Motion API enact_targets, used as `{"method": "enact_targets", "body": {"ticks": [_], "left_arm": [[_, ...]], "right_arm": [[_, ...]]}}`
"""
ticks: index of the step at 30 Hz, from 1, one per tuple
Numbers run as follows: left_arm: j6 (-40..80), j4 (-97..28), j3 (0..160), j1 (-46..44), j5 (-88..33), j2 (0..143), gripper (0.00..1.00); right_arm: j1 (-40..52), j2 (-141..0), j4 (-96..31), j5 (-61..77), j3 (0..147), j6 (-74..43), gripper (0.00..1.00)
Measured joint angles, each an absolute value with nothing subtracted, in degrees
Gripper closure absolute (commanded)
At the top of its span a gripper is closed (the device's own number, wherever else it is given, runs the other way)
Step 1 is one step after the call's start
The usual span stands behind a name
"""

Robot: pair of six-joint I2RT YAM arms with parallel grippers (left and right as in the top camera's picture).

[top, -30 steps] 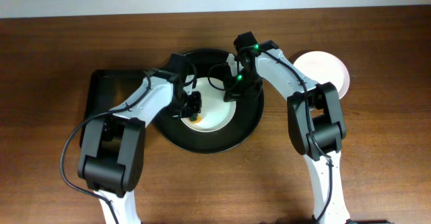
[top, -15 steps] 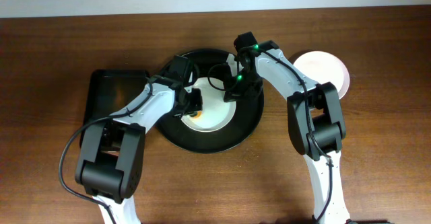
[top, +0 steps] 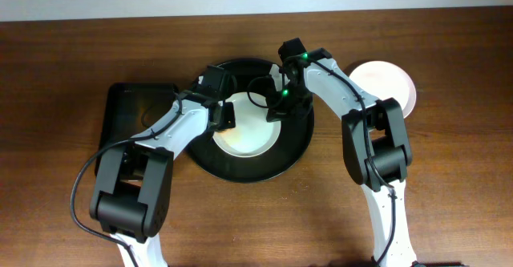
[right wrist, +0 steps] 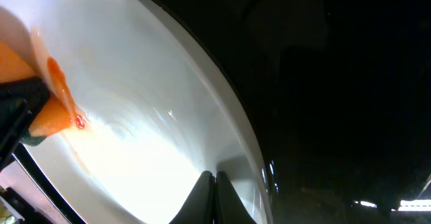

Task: Clean dirty plates on tray and stack at the side
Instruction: 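Scrub the held plate's inner surface with the sponge in the left gripper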

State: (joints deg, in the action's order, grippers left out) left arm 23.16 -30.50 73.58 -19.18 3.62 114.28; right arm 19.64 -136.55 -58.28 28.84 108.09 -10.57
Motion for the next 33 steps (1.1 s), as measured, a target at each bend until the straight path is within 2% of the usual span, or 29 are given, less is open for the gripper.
{"method": "enact_targets", "body": {"ticks": [20, 33], "left_arm": [[23.16, -15.99, 72.1, -19.66, 3.42, 116.01, 1.0], [23.16, -26.83, 73.45, -19.22, -4.91, 115.18, 1.0]], "right_arm": [[19.64, -136.53, -58.5, 28.84, 108.09, -10.57, 0.96], [19.64, -136.55, -58.7, 28.86, 108.09, -10.57, 0.96]]}}
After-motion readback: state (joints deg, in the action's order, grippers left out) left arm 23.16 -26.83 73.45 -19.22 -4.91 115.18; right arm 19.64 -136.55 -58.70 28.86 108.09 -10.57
